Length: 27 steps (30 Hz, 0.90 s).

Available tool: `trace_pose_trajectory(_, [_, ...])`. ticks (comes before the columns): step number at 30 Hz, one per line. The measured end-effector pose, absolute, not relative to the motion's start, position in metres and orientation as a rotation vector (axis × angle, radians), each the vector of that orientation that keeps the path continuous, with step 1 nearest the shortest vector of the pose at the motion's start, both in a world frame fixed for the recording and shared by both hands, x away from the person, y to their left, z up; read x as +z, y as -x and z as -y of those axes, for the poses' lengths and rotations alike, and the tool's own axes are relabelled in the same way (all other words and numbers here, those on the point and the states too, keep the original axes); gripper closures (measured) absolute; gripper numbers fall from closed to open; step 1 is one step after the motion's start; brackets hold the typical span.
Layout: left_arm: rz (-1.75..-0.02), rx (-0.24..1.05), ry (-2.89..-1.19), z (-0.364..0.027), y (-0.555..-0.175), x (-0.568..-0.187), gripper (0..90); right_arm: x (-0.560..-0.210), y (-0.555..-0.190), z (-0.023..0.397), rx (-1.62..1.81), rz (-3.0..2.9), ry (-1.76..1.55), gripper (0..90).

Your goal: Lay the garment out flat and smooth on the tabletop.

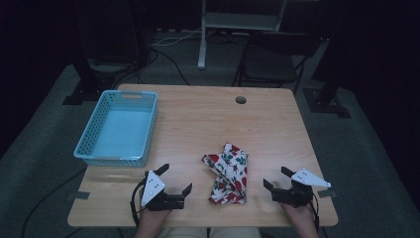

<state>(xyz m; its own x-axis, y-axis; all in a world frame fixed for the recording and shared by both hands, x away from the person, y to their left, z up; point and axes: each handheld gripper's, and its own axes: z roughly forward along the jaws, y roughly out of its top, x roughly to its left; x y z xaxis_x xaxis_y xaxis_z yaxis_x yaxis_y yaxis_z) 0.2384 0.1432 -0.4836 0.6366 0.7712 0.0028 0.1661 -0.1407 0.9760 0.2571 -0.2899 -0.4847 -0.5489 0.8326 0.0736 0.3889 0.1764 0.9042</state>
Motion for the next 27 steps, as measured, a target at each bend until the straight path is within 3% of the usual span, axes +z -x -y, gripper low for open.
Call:
trace_pose_trajectory(9, [-0.697,0.612,-1.715,-0.142,-0.237,-0.476,0.2,-0.485,-0.258,0.288,1.327,-2.050,-1.141,11.3])
trace_pose_trajectory(27, [-0.724,0.560,-1.665,-0.154,-0.245,-0.484,0.2,-0.483,-0.262,0.285,1.325,-2.153,-1.167,11.8])
